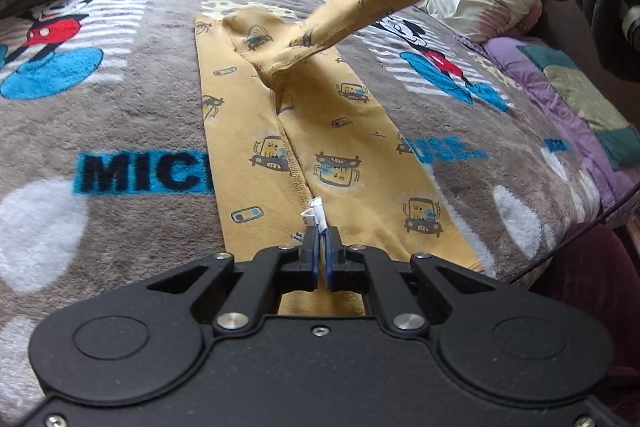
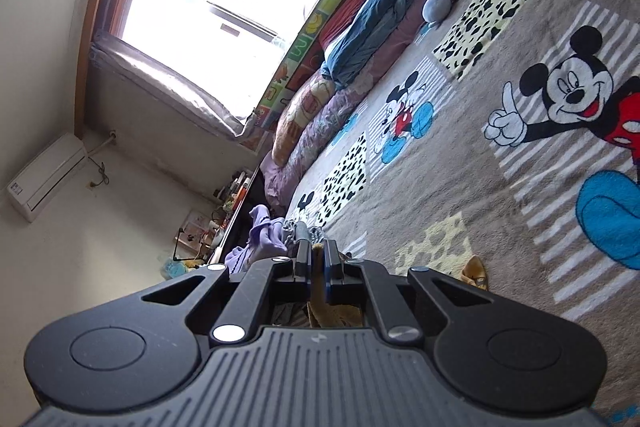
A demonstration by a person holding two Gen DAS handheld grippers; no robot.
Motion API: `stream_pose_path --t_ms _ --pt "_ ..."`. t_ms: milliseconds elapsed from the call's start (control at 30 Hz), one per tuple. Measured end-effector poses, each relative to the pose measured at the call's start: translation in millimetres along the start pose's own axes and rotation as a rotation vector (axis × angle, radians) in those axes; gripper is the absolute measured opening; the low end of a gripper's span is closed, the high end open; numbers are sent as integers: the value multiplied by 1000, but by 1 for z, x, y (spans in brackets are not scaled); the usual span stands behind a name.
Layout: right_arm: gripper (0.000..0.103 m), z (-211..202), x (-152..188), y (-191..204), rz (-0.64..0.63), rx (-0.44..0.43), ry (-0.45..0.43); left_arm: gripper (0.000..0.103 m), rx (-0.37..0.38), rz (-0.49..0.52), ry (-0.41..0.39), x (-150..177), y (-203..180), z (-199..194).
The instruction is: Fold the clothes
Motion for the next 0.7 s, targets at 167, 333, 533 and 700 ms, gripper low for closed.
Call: stream_pose_path --t_ms 167,333,533,700 --pt "8 6 1 -14 8 35 4 3 74 -19 8 0 -1 -1" --pt "8 6 3 -29 21 68 1 8 179 -64 -33 -6 7 -20" --pt "8 -3 7 -42 20 87 3 8 80 -216 -118 -19 67 -40" --pt "8 -11 11 -51 14 102 6 8 115 -163 -103 -17 52 -36"
Point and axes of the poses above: each gripper's, at about its wrist camera, not at the fingertips, and z roughly the way its jaws point, y to its left, x to its underside, the point moved 9 cm from there along z, roughly the way its jaws point, and after that the axes turned 3 degrees about y, right-handed, at the moved point
